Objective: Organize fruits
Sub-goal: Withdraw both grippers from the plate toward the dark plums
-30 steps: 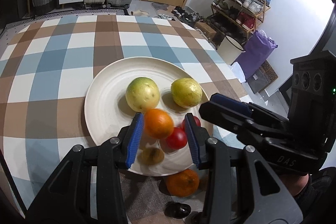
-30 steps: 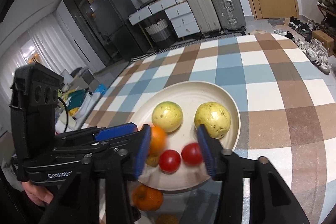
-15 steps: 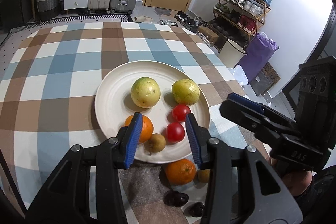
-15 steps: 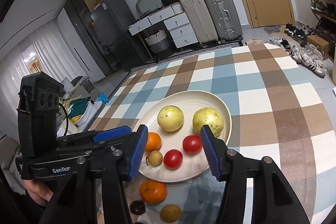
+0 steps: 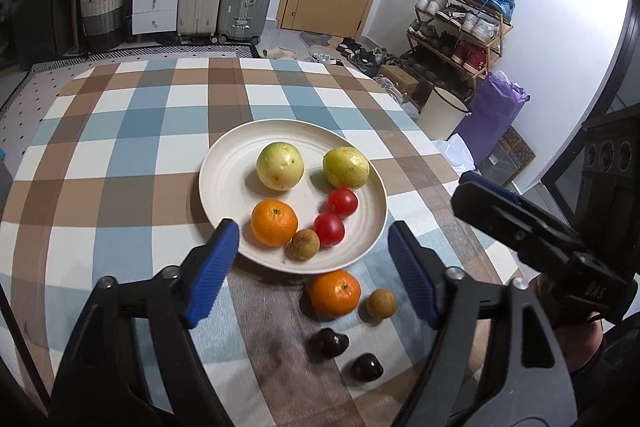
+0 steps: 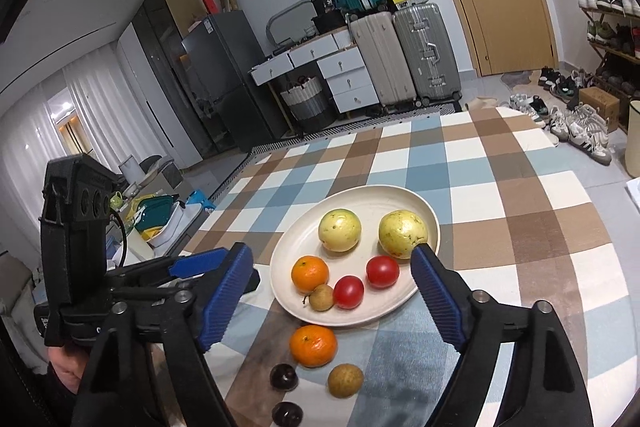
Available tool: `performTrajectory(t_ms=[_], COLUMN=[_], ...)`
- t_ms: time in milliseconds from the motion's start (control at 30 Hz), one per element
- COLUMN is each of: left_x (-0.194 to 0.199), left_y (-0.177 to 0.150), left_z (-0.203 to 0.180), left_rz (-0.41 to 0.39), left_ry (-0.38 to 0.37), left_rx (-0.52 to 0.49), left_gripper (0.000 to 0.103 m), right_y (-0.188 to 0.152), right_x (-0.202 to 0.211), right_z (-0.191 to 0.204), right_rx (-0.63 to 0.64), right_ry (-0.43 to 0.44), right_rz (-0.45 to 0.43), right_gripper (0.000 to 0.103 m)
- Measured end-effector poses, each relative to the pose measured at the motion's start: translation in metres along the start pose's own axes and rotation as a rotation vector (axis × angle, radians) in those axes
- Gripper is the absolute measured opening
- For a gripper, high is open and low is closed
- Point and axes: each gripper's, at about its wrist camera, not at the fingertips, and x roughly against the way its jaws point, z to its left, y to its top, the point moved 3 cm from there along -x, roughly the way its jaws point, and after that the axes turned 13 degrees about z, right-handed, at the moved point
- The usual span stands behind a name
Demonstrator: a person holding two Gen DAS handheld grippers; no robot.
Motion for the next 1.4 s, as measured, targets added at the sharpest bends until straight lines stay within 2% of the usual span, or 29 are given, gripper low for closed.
performTrajectory(t_ms=[100,200,800,1400], left_x=[0.003,0.006,0.009,-0.028], left_y=[-0.007,-0.016,-0.046,-0.086], left_z=[-0.003,-0.004,-0.008,-0.025], left_rz=[0.006,0.018,0.051,0.171], left_ry=[0.018,0.036,0.064,0.003], left_rx=[-0.001,0.002,-0.005,-0.011], left_gripper=[0.088,0.102,0.102,0.102], right_y=[-0.005,-0.010,-0.030,-0.050], right_x=[0.007,0.012,0.027,0.032], right_z=[0.004,0.007,0.012,0.010], right_rx=[0.009,0.011,0.003,-0.030], right_ry=[-0.005,-0.005,-0.003,0.002], right_rz=[-0.011,-0.014,-0.011,0.009], right_gripper=[0.089,0.092,0.096,0.097])
